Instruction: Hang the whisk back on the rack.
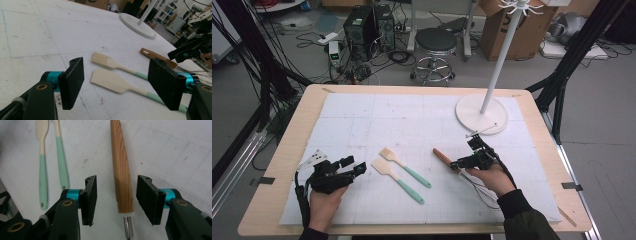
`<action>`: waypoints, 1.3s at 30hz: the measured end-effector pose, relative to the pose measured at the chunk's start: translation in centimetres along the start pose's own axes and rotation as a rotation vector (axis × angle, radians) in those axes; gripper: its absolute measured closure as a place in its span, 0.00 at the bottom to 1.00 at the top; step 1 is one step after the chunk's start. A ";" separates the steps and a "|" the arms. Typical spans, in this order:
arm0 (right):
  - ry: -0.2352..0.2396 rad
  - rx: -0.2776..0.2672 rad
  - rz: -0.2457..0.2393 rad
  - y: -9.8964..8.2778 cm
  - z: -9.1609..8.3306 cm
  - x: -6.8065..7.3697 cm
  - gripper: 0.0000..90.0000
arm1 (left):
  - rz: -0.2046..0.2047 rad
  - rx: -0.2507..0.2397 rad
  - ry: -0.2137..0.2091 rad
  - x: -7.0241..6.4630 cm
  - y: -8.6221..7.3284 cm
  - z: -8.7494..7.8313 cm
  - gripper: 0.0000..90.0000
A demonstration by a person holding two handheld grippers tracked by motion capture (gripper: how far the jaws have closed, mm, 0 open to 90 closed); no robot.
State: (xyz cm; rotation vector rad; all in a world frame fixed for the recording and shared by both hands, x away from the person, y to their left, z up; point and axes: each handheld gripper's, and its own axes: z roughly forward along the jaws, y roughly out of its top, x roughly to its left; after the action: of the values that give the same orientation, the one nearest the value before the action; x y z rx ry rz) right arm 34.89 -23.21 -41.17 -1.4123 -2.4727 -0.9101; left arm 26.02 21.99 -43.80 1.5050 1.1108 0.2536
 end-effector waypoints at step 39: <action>-0.184 0.157 -0.104 0.4 2.4 1.6 0.79 | 0.002 -0.001 -0.013 -0.2 0.3 0.2 0.33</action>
State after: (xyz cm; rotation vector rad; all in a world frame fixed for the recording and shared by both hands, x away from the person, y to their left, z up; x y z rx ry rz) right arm 34.72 -20.57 -42.26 -1.3832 -2.7064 -0.6116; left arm 26.20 21.71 -43.55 1.5044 1.0991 0.2452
